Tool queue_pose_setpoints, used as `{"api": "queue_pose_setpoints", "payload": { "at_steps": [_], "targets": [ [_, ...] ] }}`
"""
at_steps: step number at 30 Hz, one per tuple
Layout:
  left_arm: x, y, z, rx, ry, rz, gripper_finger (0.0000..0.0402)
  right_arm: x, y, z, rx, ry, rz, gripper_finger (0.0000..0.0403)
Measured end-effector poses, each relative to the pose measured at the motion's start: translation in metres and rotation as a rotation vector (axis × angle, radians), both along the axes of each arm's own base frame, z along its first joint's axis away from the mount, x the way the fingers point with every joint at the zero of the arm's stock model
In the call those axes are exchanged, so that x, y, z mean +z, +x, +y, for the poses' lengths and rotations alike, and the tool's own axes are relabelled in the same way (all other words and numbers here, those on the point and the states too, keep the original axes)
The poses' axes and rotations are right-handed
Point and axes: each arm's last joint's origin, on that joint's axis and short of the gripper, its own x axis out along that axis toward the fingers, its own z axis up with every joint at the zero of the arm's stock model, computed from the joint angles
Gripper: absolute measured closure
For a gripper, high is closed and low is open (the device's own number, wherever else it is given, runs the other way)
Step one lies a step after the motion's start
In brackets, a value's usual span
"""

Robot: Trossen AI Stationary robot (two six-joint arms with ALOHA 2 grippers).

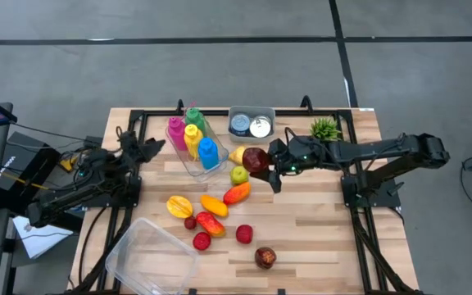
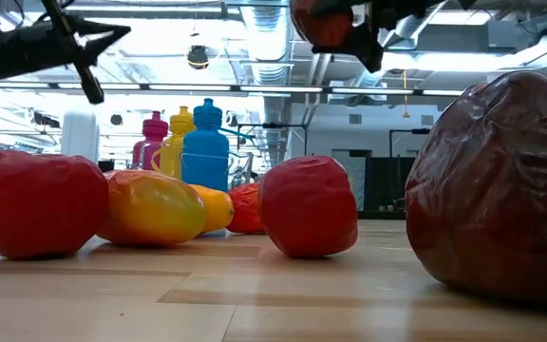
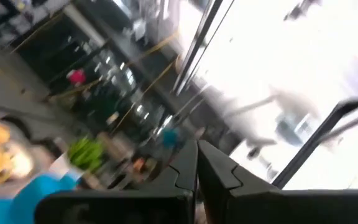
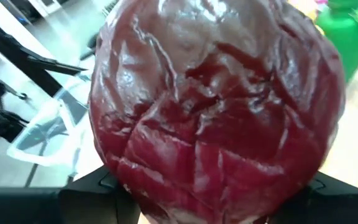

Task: Pick & Place Food Item
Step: Put the top red apple into the white bin

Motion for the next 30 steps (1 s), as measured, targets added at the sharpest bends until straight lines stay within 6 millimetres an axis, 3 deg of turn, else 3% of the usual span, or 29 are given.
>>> {"api": "queue_pose_setpoints", "payload": {
  "at_steps": [6, 15, 23, 30],
  "targets": [
    [0.008, -0.006, 0.001, 0.097, -0.044, -0.13, 0.0402, 0.003, 0.001, 0.004, 0.015, 0.001, -0.037, 0.0163],
    [0.008, -0.007, 0.004, 0.199, -0.095, -0.159, 0.0402, 0.003, 0.001, 0.004, 0.015, 0.001, -0.038, 0.0163],
    [0.015, -0.012, 0.002, 0.141, -0.118, -0.275, 0.0402, 0.003, 0.001, 0.004, 0.016, -0.001, -0.038, 0.0163],
    [0.041, -0.024, -0.009, 0.015, 0.028, -0.418, 0.0402, 0.003, 0.001, 0.004, 0.021, -0.016, -0.039, 0.0163]
  ]
}}
